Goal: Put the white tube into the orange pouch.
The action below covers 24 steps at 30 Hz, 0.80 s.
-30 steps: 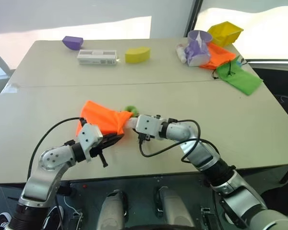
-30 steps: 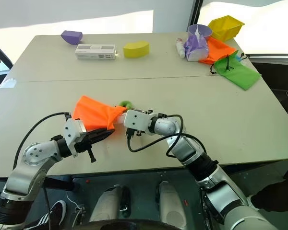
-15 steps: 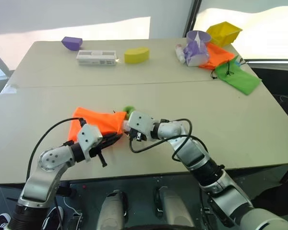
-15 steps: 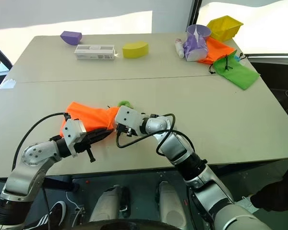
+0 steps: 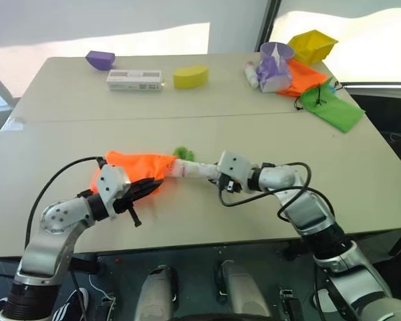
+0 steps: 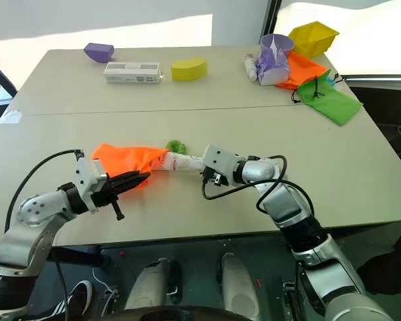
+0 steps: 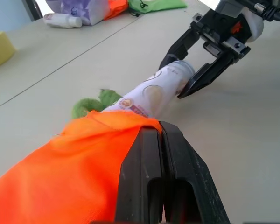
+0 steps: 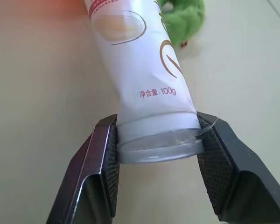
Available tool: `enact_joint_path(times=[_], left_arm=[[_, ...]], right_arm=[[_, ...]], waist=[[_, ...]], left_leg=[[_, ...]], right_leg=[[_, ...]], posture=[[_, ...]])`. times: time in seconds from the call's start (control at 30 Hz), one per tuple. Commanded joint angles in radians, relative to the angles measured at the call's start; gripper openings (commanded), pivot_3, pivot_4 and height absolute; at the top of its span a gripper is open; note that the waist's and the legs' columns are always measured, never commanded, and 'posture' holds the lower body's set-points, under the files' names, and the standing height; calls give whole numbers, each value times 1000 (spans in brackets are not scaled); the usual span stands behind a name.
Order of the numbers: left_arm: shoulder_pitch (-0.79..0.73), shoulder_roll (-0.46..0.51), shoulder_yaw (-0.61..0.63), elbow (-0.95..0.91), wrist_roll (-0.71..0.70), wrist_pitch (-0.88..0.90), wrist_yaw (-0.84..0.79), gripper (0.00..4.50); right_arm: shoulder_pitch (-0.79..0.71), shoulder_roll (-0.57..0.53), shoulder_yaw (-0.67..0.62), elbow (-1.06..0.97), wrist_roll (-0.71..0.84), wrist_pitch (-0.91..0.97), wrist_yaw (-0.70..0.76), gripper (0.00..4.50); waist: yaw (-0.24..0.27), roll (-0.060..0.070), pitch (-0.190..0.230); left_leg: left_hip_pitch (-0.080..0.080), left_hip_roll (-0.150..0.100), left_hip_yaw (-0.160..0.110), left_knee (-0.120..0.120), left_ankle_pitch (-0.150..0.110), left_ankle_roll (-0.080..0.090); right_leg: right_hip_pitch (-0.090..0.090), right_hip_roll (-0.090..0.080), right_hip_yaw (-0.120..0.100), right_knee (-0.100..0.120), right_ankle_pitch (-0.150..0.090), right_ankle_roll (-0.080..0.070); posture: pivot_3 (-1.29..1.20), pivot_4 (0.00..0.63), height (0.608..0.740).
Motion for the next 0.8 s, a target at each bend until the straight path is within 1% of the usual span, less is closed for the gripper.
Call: enact_joint_path(times=[0.03,0.1,0.23,0.37,0.47,0.57,0.67,0.73,0.8], left_arm=[[-1,11,12,-8,-19,-23,-26,0],[-2,9,9,-8,-18,-23,-33,0],[-4,5,0,-3,-10,-31,-47,0],[1,9,-15,3,9,-50,-62,0],[0,3,-13,-3,8,-48,-53,0],[15,4,-20,-11,22,-60,-47,0],[32,2,-18,-25,20,-63,-39,0],[45,1,-16,-32,21,-70,-36,0],[57,4,-21,-32,33,-87,-37,0]], right_arm=[[-5,9,-40,-84,53,30,8,1809],[0,9,-22,-106,62,34,16,1809],[8,41,22,-174,118,112,47,1809],[-27,79,65,-145,112,112,36,1809],[-67,58,128,-88,36,53,27,1809],[-82,71,117,-58,51,42,23,1809],[-100,23,112,7,-11,-23,-1,1809],[-95,0,94,14,4,-37,22,1809],[-77,-14,99,-29,51,-25,79,1809]], waist=[[0,0,0],[2,0,0],[2,0,0],[2,0,0],[2,0,0],[4,0,0],[3,0,0],[4,0,0],[4,0,0]], left_leg=[[0,0,0,0,0,0],[0,0,0,0,0,0],[0,0,0,0,0,0],[0,0,0,0,0,0],[0,0,0,0,0,0],[0,0,0,0,0,0],[-1,0,0,0,0,0],[-2,0,0,0,0,0],[-2,0,0,0,0,0]], right_leg=[[0,1,0,0,0,0],[-1,1,0,1,0,0],[-1,0,0,1,0,0],[-1,-1,0,1,0,0],[-1,-1,0,1,0,0],[0,-2,0,1,0,0],[0,-2,0,-1,0,0],[-1,-2,0,-2,0,0],[0,-3,0,-3,0,0]], posture=[[0,150,740],[0,150,740],[0,150,740],[0,150,740],[0,150,740],[0,150,740],[0,150,740],[0,150,740],[0,150,740]])
